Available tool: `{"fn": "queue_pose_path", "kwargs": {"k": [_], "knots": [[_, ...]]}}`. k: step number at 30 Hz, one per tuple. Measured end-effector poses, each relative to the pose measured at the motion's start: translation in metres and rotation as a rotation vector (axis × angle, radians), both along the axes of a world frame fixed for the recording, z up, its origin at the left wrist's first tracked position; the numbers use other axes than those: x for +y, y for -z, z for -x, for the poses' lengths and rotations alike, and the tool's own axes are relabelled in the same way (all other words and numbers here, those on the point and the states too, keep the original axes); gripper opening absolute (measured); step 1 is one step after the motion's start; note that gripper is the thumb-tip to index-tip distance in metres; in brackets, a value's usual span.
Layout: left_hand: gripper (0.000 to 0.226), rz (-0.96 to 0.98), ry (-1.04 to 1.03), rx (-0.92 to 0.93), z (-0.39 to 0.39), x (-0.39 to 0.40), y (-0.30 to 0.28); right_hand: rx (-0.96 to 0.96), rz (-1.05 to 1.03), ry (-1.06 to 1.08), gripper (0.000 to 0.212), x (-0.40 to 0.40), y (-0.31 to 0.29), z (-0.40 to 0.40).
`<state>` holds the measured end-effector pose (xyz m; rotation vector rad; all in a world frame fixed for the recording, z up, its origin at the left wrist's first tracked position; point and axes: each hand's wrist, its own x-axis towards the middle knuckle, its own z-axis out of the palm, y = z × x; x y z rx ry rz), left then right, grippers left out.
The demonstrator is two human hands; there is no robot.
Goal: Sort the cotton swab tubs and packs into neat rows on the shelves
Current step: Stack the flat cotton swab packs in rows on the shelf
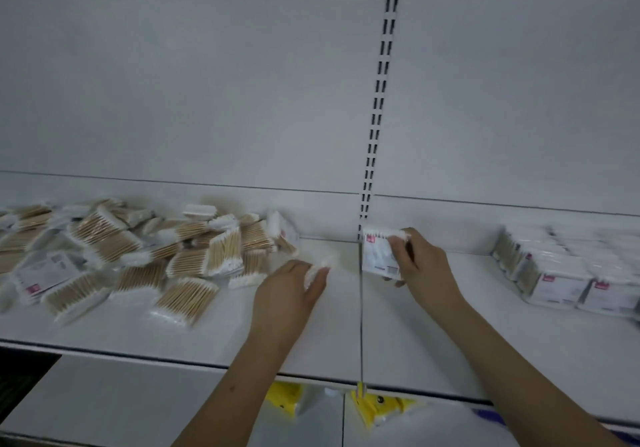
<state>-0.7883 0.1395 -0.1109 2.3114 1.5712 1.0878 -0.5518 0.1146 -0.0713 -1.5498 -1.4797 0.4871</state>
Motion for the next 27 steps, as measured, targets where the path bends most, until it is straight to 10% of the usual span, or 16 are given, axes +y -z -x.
{"fn": "queue_pose_path", "kwargs": {"k": [16,27], "knots": [[0.018,0.538,0.496,-0.36,-0.181,-0.045,-0.059,-0.248,0.033,0.315,0.013,-0.127,-0.029,-0.181],[0.028,0.141,0.676,-0.102,-0.305,-0.058,-0.041,-0.473,0.127,0.359,0.02,-0.16,-0.033,-0.281]]}}
